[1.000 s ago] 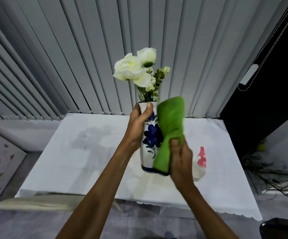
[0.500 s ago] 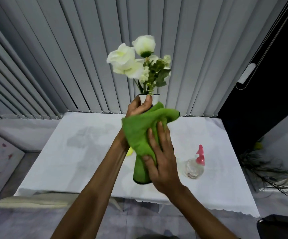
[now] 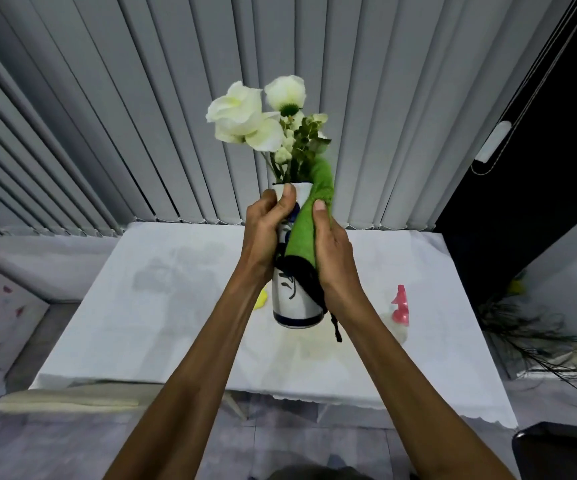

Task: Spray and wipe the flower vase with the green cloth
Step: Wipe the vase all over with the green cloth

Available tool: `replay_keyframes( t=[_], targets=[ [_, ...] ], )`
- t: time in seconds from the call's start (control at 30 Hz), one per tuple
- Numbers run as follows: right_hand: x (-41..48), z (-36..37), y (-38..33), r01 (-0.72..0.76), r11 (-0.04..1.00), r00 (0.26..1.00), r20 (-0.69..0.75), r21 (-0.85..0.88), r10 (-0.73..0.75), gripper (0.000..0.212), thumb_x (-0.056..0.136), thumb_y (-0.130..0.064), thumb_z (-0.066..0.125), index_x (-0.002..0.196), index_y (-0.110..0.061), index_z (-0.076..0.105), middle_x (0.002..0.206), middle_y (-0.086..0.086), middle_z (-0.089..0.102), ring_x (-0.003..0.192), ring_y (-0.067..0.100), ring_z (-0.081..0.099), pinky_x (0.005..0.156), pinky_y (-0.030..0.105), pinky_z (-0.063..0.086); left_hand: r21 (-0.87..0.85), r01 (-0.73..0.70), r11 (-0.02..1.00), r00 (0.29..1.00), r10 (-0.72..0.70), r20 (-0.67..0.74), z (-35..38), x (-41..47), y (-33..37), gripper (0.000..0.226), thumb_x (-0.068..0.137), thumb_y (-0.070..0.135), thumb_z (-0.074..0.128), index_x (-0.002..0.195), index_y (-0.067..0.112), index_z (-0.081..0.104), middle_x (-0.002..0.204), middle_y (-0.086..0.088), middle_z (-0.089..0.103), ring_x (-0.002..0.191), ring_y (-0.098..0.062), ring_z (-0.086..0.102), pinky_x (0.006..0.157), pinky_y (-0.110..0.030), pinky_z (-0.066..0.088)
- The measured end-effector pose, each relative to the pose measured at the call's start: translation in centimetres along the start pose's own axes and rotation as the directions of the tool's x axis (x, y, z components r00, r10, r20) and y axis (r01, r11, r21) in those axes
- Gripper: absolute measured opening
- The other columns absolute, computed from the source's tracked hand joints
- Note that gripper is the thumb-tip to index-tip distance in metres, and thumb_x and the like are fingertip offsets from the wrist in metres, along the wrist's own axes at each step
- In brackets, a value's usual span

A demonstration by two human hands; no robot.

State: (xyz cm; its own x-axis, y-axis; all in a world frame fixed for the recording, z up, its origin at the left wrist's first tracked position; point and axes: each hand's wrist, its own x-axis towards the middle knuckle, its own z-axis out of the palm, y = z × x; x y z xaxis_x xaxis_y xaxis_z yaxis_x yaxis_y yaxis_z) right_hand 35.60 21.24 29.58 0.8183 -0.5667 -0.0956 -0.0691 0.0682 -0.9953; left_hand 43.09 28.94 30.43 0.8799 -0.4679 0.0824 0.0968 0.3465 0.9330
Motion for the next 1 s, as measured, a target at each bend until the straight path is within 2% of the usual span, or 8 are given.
replay_keyframes(
  t=[0.1,0.17,0.37,0.47,0.6,0.7,0.83,1.0],
  targets=[
    [0.8,-0.5,1.4,-0.223,0.955,0.972,0.112,0.194,0.205,0.06,0.079,-0.077,0.052,0.095,-0.026,0.08,0.098,0.012,0.08,0.093,0.034,0.077,0.091,0.055,0.058,0.014,-0.03,0.999,0.999,0.03,-0.01,0.0,-0.2,-0.5,0.053,0.086,0.038,0.071,0.097,-0.01,0.051,0.099,-0.02,0.054,0.09,-0.033,0.06,0.084,-0.053,0.054],
    [0.9,-0.8,2.5,-0.337,0.898,0.935,0.216,0.284,0.282,0.051,0.086,-0.065,0.059,0.091,-0.019,0.081,0.098,0.016,0.079,0.088,0.036,0.077,0.079,0.05,0.061,0.028,-0.041,0.999,0.999,0.041,-0.008,-0.1,-0.3,-1.0,0.052,0.087,0.036,0.07,0.094,-0.01,0.046,0.095,-0.02,0.053,0.085,-0.035,0.059,0.078,-0.052,0.054],
    [-1.4,-2.4,6.3,-0.556,0.688,0.822,0.431,0.467,0.373,0.025,0.083,-0.031,0.066,0.087,-0.011,0.081,0.093,0.014,0.079,0.08,0.029,0.076,0.075,0.039,0.063,0.113,-0.134,0.985,0.989,0.126,0.072,-0.6,0.1,-1.2,0.021,0.093,0.04,0.063,0.082,0.022,0.059,0.072,0.01,0.062,0.066,-0.008,0.06,0.062,-0.024,0.052],
    [-2.9,-2.5,7.5,-0.65,0.553,0.759,0.491,0.521,0.428,0.033,0.074,-0.032,0.065,0.085,-0.007,0.084,0.094,0.017,0.08,0.078,0.032,0.078,0.069,0.042,0.064,0.093,-0.153,0.984,0.981,0.14,0.134,-0.5,0.1,-1.1,0.028,0.092,0.045,0.063,0.095,0.017,0.063,0.078,0.007,0.066,0.069,-0.01,0.062,0.062,-0.025,0.053],
    [-3.7,-2.2,8.8,-0.683,0.4,0.725,0.501,0.611,0.472,0.037,0.082,-0.028,0.058,0.085,0.0,0.083,0.093,0.023,0.079,0.076,0.038,0.077,0.061,0.047,0.063,0.059,-0.143,0.988,0.986,0.137,0.091,-0.5,0.2,-1.4,0.059,0.086,0.055,0.066,0.105,-0.001,0.057,0.07,-0.002,0.054,0.063,-0.016,0.051,0.059,-0.025,0.046],
    [-4.3,-2.1,9.4,-0.688,0.317,0.711,0.519,0.653,0.474,0.037,0.079,-0.025,0.058,0.082,0.004,0.082,0.091,0.025,0.078,0.073,0.041,0.077,0.056,0.049,0.062,0.019,-0.11,0.994,0.992,0.109,0.068,-0.8,0.2,-1.6,0.049,0.08,0.061,0.069,0.092,0.014,0.065,0.068,-0.003,0.051,0.063,-0.017,0.049,0.059,-0.026,0.045],
    [-3.7,-1.6,9.4,-0.63,0.291,0.759,0.492,0.72,0.426,0.038,0.088,-0.021,0.051,0.091,0.001,0.082,0.097,0.023,0.078,0.08,0.037,0.077,0.066,0.046,0.063,0.077,-0.085,0.993,0.992,0.077,0.095,-1.0,0.0,-1.4,0.08,0.08,0.066,0.067,0.114,-0.007,0.058,0.092,-0.017,0.055,0.083,-0.029,0.051,0.073,-0.037,0.045],
    [-3.6,-1.8,9.5,-0.61,0.218,0.767,0.499,0.762,0.403,0.039,0.088,-0.017,0.048,0.092,0.005,0.08,0.098,0.024,0.077,0.08,0.039,0.077,0.067,0.049,0.062,0.19,0.041,0.981,0.998,-0.049,0.04,-0.3,-1.0,-1.2,0.074,0.07,0.073,0.069,0.123,0.022,0.064,0.114,0.012,0.072,0.101,-0.001,0.068,0.078,-0.015,0.052]
  ],
)
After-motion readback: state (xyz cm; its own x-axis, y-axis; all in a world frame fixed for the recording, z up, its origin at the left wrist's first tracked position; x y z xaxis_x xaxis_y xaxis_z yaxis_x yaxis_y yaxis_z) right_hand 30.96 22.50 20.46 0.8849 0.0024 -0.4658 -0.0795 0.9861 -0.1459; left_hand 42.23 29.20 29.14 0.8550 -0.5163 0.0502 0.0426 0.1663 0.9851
